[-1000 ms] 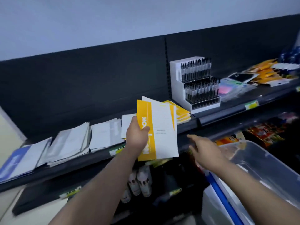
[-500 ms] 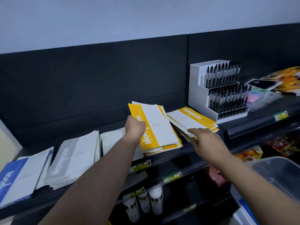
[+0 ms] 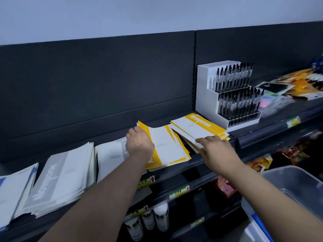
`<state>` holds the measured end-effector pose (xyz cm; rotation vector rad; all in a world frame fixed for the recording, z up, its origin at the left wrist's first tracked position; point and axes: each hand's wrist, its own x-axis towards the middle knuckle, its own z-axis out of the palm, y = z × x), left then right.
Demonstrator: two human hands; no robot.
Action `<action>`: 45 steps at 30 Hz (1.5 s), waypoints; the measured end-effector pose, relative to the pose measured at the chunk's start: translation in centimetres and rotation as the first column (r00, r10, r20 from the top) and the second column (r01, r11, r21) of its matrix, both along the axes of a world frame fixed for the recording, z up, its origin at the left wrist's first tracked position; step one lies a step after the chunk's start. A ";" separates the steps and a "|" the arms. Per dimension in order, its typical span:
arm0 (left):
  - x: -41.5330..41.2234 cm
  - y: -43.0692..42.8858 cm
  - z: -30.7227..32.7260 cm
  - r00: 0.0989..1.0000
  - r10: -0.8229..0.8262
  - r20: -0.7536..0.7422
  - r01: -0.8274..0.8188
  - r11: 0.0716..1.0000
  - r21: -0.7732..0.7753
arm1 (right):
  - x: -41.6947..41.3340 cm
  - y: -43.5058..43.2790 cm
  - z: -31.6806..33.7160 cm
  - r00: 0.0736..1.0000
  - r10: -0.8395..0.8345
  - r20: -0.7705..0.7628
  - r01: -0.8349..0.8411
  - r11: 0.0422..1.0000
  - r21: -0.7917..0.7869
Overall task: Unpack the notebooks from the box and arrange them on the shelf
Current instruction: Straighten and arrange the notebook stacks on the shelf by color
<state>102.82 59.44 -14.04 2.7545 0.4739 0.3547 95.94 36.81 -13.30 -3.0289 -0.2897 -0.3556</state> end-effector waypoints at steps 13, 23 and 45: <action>-5.3 3.7 2.7 1.000 -0.007 -0.018 0.011 0.969 0.248 | 3.3 4.9 1.0 0.947 0.318 -0.039 -0.319 0.948 -0.024; -15.5 13.0 4.2 0.942 0.327 0.071 -0.335 0.924 0.186 | 0.5 16.7 1.3 0.764 0.644 -0.028 -0.644 0.765 0.008; -23.2 42.7 1.2 0.910 0.384 -0.156 -0.390 0.921 -0.007 | -6.6 46.3 0.1 0.783 0.592 -0.190 -0.607 0.794 -0.026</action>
